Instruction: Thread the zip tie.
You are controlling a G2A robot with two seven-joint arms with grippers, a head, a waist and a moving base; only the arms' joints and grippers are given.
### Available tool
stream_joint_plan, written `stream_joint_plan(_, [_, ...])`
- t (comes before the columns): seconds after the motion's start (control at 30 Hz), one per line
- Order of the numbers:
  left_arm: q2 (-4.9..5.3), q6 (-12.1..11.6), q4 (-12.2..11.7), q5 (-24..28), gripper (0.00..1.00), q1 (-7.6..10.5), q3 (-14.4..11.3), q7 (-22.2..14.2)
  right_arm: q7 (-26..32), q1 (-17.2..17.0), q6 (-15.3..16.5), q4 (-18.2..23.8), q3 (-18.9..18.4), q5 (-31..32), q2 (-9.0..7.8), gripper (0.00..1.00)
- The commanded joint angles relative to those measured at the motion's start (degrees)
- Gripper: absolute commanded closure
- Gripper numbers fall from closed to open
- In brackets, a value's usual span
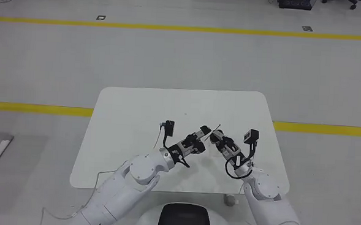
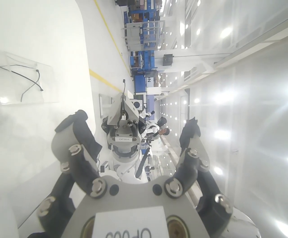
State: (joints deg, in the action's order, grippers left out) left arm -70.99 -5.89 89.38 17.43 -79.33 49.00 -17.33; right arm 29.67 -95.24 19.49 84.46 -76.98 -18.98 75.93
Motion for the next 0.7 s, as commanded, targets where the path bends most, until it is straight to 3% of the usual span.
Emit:
stream_joint_plan(0.0, [0.02, 0.3, -0.1, -0.1, 0.49, 0.00, 0.0, -0.1, -0.2, -0.1, 0.0, 0.1, 0.1, 0.1, -0.03, 1.00])
stream_joint_plan(0.4, [0.05, 0.9, -0.4, 0.1, 0.59, 0.08, 0.0, -0.5, -0.9, 0.5, 0.0, -0.7, 1.1, 1.1, -0.17, 1.00])
stream_joint_plan(0.67, [0.02, 1.3, -0.6, 0.0, 0.72, 0.50, -0.1, -0.7, -1.4, 0.8, 0.0, -0.9, 1.3, 1.6, -0.38, 1.00])
